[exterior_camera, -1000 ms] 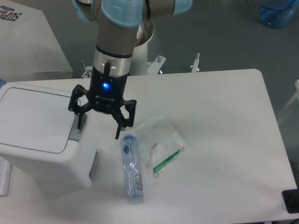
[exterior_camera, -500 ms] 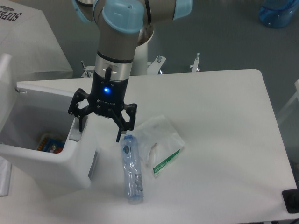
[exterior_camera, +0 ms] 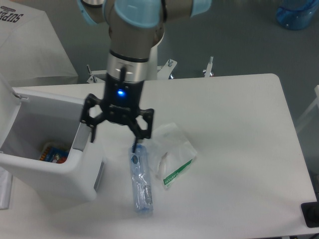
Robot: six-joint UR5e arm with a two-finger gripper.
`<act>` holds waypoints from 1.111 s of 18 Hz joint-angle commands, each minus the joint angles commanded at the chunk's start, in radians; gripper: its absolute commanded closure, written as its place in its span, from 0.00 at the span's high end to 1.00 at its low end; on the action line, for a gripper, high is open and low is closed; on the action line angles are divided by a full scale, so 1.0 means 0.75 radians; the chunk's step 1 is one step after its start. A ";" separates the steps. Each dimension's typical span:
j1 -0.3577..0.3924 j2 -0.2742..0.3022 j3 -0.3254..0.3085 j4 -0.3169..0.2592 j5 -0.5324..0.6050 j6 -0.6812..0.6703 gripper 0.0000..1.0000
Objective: Open the trash can
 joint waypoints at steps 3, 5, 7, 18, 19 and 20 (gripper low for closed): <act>0.066 -0.118 0.080 0.000 0.002 0.077 1.00; 0.088 -0.188 0.115 0.004 0.008 0.137 1.00; 0.133 -0.233 0.147 0.004 0.102 0.190 1.00; 0.197 -0.360 0.133 -0.020 0.337 0.766 1.00; 0.197 -0.362 0.123 -0.022 0.358 0.814 1.00; 0.195 -0.360 0.109 -0.022 0.378 0.857 1.00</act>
